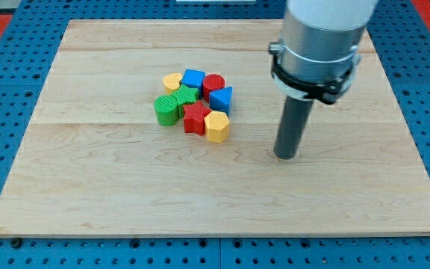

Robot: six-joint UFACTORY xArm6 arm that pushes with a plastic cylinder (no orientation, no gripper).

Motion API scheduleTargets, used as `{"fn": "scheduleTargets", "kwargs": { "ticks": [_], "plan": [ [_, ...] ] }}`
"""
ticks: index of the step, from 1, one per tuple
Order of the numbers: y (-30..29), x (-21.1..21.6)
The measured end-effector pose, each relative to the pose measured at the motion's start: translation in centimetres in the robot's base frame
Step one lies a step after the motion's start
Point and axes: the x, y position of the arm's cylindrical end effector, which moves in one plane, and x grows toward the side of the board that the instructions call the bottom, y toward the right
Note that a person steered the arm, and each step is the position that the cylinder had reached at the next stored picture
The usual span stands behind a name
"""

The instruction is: Arrange the group of blocks towards the center of the board

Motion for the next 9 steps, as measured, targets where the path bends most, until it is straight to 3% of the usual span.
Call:
{"fn": "scheduleTargets", "kwargs": {
  "ticks": [2,3,5,6,8,9],
  "plan": [
    [-6.7,-3.1],
    [-10.5,-2.7],
    [-10.7,1.0],
    [-18.7,0.7],
    [-17.9,-5.1],
    [-15.2,-5.1]
  ]
}}
